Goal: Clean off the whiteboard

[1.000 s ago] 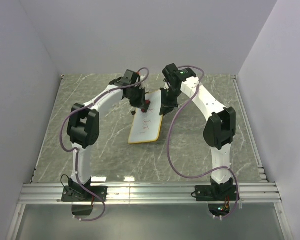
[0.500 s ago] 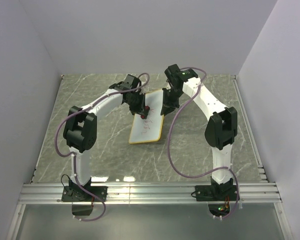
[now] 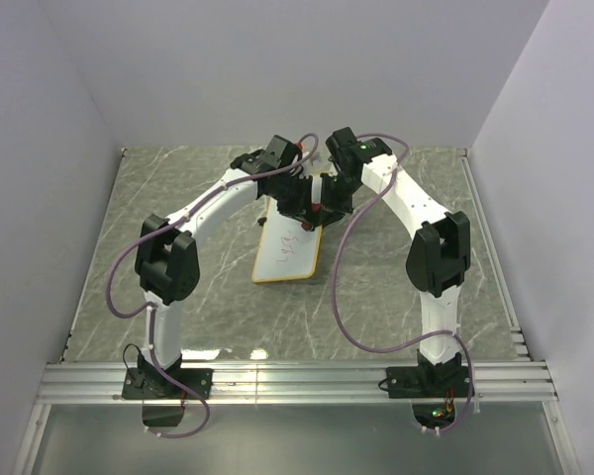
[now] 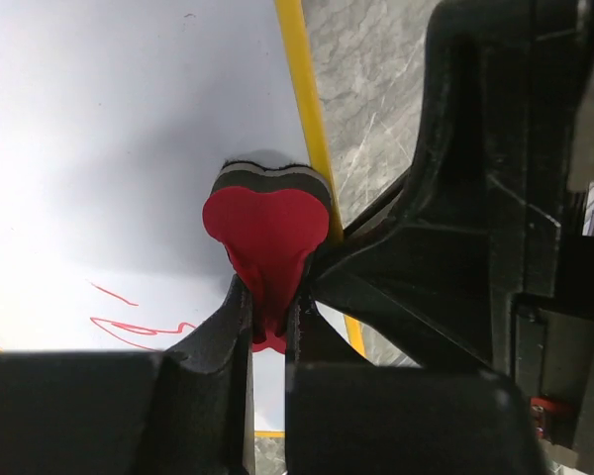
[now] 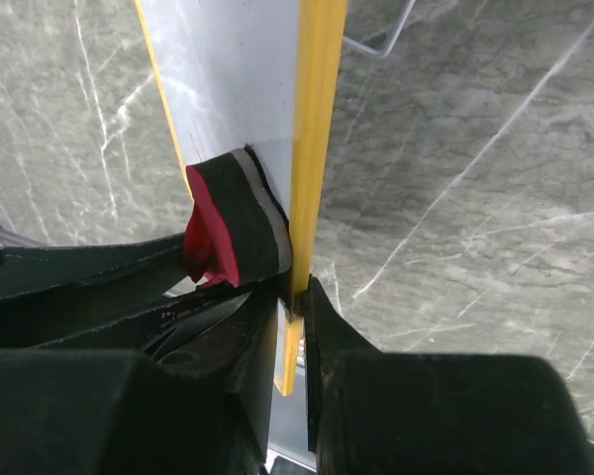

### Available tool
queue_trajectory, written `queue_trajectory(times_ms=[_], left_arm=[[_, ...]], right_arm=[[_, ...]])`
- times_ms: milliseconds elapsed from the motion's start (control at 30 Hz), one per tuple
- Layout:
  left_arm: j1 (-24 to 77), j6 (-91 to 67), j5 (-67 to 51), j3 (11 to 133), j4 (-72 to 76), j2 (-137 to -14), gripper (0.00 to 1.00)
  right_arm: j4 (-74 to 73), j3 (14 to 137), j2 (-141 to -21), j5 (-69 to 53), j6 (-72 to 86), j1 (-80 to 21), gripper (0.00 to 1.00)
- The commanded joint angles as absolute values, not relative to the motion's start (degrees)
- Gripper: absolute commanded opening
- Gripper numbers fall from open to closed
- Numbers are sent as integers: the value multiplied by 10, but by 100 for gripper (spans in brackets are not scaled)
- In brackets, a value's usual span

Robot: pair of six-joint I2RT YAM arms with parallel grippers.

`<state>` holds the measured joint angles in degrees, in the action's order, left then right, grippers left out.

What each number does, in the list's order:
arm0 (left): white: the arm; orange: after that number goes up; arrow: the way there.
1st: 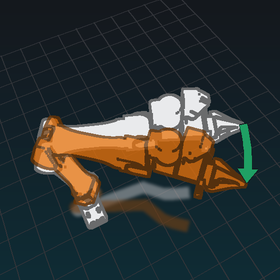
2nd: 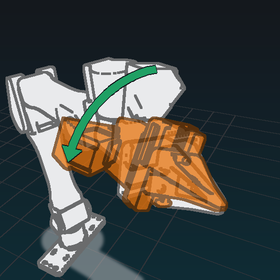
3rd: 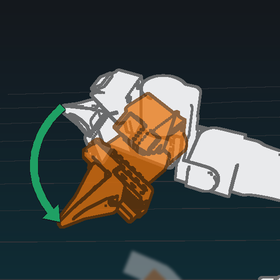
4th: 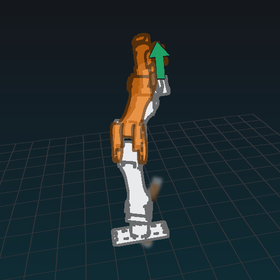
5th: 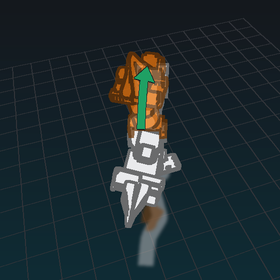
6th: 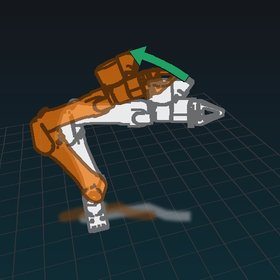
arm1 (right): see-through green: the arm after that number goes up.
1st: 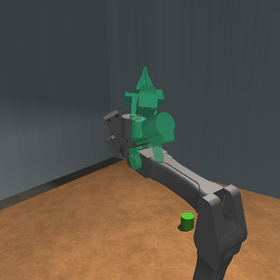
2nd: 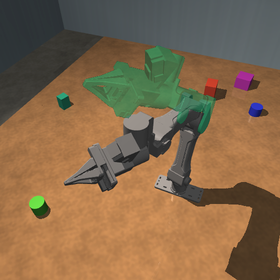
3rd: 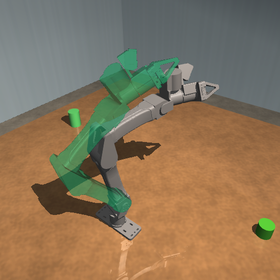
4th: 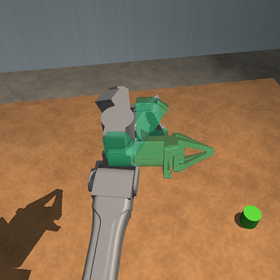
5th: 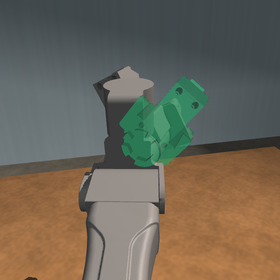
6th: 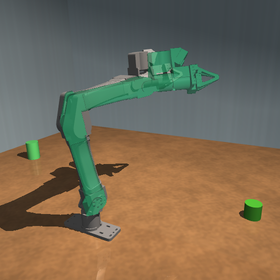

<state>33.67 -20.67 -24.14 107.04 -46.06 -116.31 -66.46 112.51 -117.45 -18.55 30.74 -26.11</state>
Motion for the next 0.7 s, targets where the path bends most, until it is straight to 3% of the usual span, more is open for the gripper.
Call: queue_trajectory(times_ms=[0,400,667], left_arm=[[342,-206,-249,1029,-485,-1176,0],[268,-232,-248,782,-361,-1114,0],[286,-257,-257,778,-360,-1066,0]], right_arm=[[-519,1122,-1178,-209,325,-284,0],[-512,1139,-1183,-229,345,-280,0],[-510,1143,-1187,-239,350,-280,0]])
